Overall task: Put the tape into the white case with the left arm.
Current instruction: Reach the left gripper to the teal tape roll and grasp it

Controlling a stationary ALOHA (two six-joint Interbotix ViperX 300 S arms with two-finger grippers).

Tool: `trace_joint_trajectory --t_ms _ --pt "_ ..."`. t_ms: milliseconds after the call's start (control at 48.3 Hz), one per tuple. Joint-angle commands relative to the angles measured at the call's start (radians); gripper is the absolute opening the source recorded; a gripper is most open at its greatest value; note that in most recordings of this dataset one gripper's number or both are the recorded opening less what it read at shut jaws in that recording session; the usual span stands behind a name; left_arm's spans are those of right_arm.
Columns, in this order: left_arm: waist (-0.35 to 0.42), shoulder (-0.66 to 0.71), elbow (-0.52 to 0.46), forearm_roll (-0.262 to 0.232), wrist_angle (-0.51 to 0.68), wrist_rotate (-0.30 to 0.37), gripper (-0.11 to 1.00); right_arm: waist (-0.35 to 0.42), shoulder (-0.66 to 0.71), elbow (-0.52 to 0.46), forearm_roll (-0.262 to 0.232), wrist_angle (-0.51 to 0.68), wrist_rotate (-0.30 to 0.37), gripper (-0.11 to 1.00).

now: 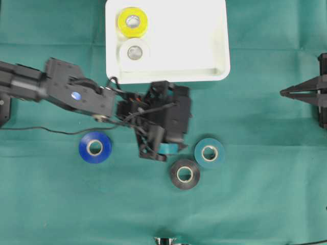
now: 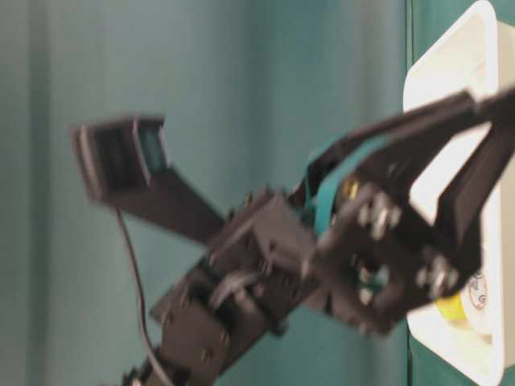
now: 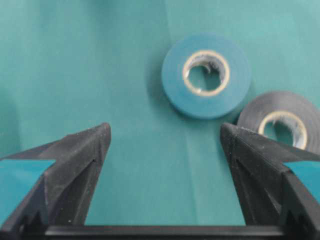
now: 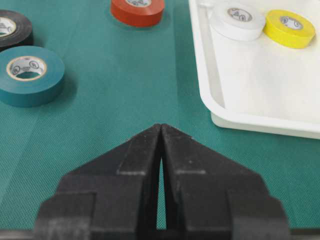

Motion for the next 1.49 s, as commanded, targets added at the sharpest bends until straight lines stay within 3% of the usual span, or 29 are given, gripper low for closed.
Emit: trace_joint_trajectory --t_ms 0,456,1471 --pt "-0.009 0.009 -0.066 -0.002 0.015 -0.006 0.89 -0.002 0.015 -0.009 -0.002 -0.009 -0.002 -0.09" --pt "-0.032 0.161 -0.225 -0.002 0.057 -0.006 0.89 -0.002 0.015 -0.011 -0.003 -0.009 -0.002 -0.09" --pt "0.005 0.327 -0.337 0.002 0.077 -0.006 0.89 -0.002 0.015 -0.009 -0.002 -0.009 -0.002 -0.09"
